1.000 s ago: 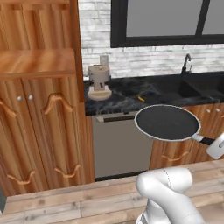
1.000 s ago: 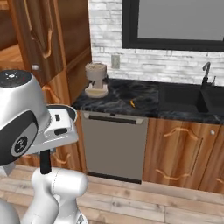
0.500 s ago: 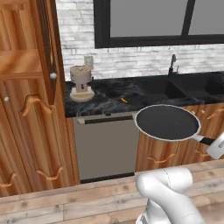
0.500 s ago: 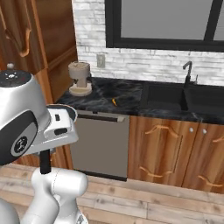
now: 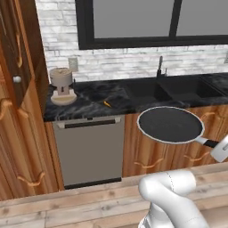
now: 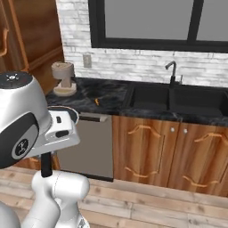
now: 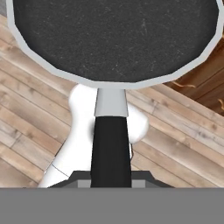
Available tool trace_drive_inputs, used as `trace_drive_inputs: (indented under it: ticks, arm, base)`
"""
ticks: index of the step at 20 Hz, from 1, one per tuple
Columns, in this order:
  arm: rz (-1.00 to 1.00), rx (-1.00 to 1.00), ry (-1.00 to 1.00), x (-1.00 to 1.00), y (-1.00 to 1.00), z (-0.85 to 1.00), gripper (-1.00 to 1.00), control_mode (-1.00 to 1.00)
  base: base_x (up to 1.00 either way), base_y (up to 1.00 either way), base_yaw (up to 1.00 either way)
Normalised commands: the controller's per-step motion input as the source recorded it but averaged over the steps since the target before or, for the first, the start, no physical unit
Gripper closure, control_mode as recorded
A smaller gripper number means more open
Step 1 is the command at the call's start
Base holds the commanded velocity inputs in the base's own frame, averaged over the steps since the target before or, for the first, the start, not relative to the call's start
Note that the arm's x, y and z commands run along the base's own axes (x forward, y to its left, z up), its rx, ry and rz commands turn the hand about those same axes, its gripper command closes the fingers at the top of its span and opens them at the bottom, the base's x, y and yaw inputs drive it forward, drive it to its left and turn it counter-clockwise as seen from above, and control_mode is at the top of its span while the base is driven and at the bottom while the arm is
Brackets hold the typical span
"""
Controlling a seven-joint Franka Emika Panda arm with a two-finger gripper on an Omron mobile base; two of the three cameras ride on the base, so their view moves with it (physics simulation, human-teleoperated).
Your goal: Retrieve the pan from the cabinet, then place the raw meat into the pan to avoid contamination.
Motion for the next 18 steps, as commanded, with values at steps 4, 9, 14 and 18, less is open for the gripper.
trace_drive_inputs:
  ticks: [4, 9, 14, 18]
  arm:
    - [0.00, 0.00, 0.00, 0.00, 0.00, 0.00, 1.00, 1.00]
    - [0.00, 0.00, 0.00, 0.00, 0.00, 0.00, 1.00, 1.00]
    - [0.00, 0.00, 0.00, 0.00, 0.00, 0.00, 1.00, 1.00]
    - [0.00, 0.00, 0.00, 0.00, 0.00, 0.00, 1.00, 1.00]
  base:
    - [0.00, -0.44, 0.00]
    - [0.09, -0.42, 0.00]
    - [0.18, -0.36, 0.00]
    - [0.30, -0.10, -0.03]
